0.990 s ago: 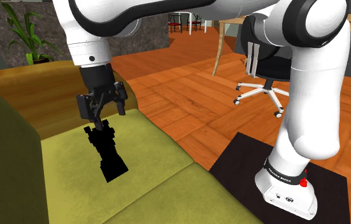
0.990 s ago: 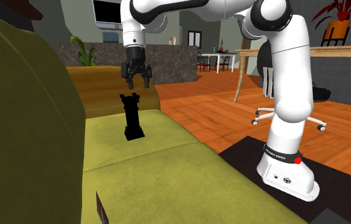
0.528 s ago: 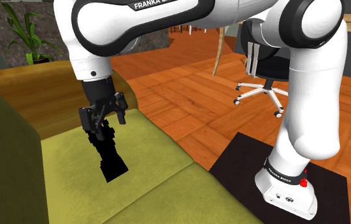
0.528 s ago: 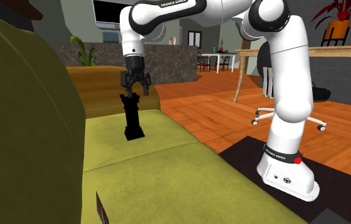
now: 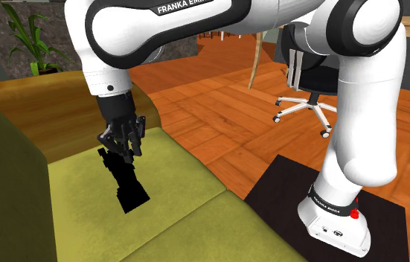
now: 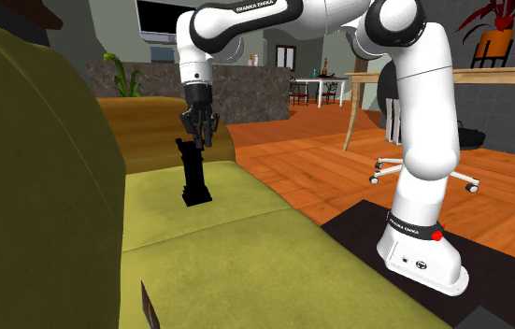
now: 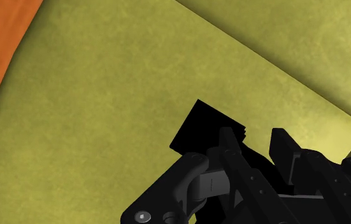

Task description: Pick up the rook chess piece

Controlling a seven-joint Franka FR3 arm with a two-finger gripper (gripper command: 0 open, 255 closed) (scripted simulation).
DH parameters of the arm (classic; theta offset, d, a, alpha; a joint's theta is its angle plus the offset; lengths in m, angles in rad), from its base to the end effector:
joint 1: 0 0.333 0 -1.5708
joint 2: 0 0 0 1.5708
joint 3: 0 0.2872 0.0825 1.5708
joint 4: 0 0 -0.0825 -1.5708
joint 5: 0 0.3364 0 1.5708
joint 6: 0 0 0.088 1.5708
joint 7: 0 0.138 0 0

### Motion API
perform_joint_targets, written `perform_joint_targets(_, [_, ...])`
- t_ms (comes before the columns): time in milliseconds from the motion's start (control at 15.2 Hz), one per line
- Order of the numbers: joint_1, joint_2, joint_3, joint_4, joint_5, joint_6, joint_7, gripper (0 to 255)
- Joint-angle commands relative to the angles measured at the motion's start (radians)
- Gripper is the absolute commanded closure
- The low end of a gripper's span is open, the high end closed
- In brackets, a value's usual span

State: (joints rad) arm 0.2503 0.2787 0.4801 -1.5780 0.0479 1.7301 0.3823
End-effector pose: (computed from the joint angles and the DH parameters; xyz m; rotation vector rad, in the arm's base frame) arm 0.4367 0.3684 0.4400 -2.9913 -0.4957 0.2640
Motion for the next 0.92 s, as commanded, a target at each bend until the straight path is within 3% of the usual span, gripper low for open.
perform_joint_targets(0, [0.0,0.001,0.0,-0.001,0.0,0.0,0.0,255])
perform_joint_targets(858, [0.01,0.008,0.004,0.158,-0.004,-0.15,0.021,255])
